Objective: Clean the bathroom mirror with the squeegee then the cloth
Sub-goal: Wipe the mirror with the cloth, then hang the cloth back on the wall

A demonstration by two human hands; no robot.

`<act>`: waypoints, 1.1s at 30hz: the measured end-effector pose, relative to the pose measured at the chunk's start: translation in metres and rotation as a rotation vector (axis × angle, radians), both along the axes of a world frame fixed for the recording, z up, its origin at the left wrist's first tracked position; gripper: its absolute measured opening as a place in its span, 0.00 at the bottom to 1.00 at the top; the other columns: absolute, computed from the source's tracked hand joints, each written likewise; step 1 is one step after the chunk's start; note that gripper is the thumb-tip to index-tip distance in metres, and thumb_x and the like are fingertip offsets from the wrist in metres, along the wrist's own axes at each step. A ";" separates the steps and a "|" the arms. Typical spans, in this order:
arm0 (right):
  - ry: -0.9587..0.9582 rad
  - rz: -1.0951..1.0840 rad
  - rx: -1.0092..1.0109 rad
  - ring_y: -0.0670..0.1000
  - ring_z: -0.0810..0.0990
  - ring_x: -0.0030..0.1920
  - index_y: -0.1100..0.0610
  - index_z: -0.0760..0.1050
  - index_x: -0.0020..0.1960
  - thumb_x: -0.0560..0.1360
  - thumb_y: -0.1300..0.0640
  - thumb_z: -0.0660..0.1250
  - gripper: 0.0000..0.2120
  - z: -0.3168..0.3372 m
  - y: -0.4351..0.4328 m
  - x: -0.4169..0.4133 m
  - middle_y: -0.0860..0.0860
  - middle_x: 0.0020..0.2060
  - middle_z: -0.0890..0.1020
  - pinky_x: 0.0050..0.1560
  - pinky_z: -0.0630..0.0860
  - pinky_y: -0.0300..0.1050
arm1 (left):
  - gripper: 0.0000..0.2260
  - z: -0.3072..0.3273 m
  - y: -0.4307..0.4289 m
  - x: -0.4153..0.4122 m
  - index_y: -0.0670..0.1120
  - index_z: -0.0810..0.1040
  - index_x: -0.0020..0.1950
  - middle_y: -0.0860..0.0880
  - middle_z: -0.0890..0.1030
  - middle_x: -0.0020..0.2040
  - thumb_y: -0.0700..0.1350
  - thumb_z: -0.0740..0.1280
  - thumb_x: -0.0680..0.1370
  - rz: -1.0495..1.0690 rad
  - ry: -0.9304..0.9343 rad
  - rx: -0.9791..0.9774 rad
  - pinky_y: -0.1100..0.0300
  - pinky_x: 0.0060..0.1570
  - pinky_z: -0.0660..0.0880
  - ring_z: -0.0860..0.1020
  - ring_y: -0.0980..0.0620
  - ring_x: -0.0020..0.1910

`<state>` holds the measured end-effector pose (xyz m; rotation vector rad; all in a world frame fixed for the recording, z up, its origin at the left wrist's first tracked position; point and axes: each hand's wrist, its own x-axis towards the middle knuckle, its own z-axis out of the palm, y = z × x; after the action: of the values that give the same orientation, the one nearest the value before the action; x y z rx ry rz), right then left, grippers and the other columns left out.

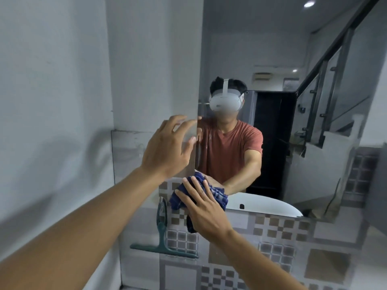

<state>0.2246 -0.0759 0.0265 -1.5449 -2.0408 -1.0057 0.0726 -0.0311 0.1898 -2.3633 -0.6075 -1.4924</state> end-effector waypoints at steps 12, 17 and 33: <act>1.516 0.643 -0.356 0.58 0.79 0.50 0.58 0.74 0.60 0.78 0.52 0.64 0.13 0.086 -0.044 -0.069 0.68 0.55 0.78 0.56 0.75 0.58 | 0.16 -0.056 -0.010 -0.066 0.55 0.77 0.67 0.50 0.77 0.68 0.49 0.69 0.79 -0.093 0.045 -1.021 0.53 0.67 0.71 0.76 0.48 0.66; 1.759 0.807 -0.481 0.66 0.81 0.57 0.62 0.75 0.65 0.82 0.60 0.62 0.13 0.112 -0.060 -0.070 0.69 0.58 0.80 0.66 0.73 0.69 | 0.07 -0.045 -0.012 -0.088 0.53 0.79 0.51 0.52 0.83 0.52 0.53 0.73 0.76 -0.171 -0.045 -1.030 0.49 0.60 0.77 0.81 0.51 0.53; 1.346 0.648 -0.178 0.55 0.84 0.56 0.54 0.80 0.60 0.84 0.66 0.53 0.19 0.161 -0.061 -0.075 0.53 0.52 0.86 0.59 0.81 0.56 | 0.06 0.023 -0.032 -0.105 0.48 0.73 0.50 0.54 0.76 0.42 0.43 0.69 0.79 -0.102 -0.279 -0.559 0.77 0.35 0.69 0.76 0.56 0.39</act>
<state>0.1498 -0.1369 0.1879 -0.9616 -1.3729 0.4339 -0.0322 -0.0626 0.2125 -2.6245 -1.1108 -1.9187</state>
